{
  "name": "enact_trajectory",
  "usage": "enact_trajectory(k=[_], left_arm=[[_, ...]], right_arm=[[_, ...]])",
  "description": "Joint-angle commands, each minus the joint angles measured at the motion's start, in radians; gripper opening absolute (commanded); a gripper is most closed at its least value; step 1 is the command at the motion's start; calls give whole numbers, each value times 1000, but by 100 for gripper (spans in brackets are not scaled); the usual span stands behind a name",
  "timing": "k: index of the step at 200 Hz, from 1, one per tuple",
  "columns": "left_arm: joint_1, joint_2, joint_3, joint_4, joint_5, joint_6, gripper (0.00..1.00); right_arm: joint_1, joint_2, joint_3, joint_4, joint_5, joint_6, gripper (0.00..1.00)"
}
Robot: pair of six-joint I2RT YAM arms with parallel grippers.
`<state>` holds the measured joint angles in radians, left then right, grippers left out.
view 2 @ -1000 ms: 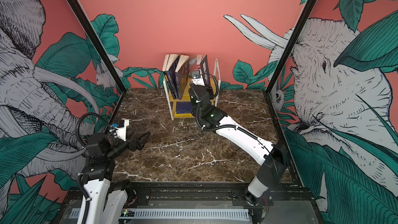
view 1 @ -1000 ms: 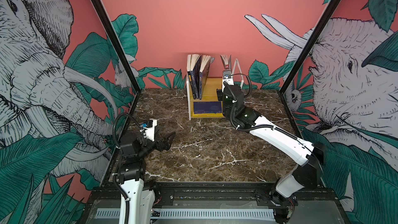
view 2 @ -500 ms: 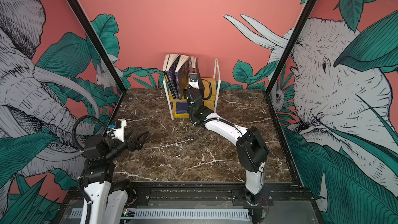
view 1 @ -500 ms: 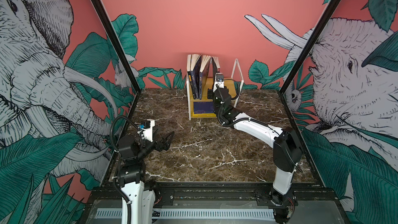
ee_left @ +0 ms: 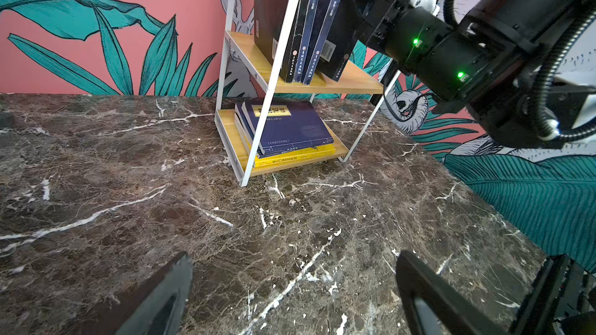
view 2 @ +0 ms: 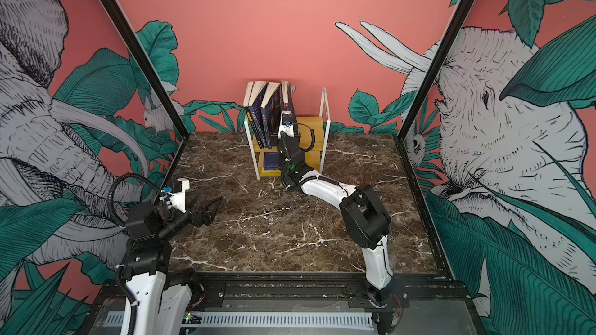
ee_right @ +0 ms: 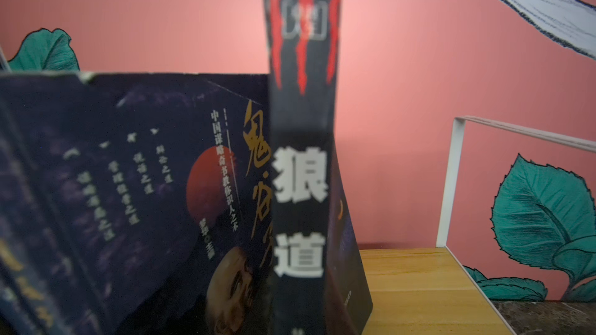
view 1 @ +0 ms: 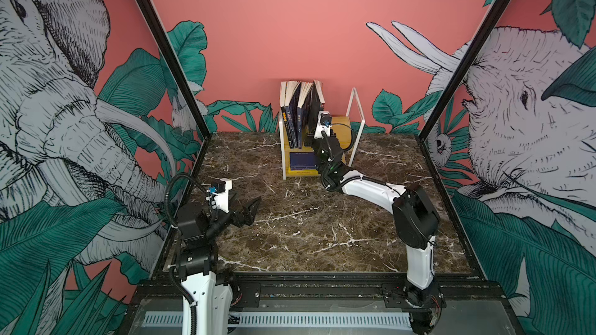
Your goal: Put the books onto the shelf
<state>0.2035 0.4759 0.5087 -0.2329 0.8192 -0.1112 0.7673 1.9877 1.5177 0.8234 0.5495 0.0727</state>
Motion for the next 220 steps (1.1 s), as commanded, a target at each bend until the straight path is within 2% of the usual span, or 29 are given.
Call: enact_trajectory(k=[1, 57, 97, 120, 165, 220], left_arm=[[0, 2, -8, 20, 10, 21, 99], [11, -4, -12, 16, 15, 17, 100], [13, 0, -17, 26, 8, 25, 100], [13, -4, -20, 17, 16, 35, 99], [15, -9, -22, 17, 17, 32, 99], [26, -13, -28, 33, 17, 23, 99]], right_arm=[[1, 12, -3, 186, -57, -20, 0], [13, 57, 41, 135, -121, -48, 0], [19, 66, 25, 116, -218, -84, 0], [18, 48, 3, 104, -275, -97, 15], [18, -1, -24, 24, -377, -140, 27], [18, -80, -91, -28, -429, -210, 40]])
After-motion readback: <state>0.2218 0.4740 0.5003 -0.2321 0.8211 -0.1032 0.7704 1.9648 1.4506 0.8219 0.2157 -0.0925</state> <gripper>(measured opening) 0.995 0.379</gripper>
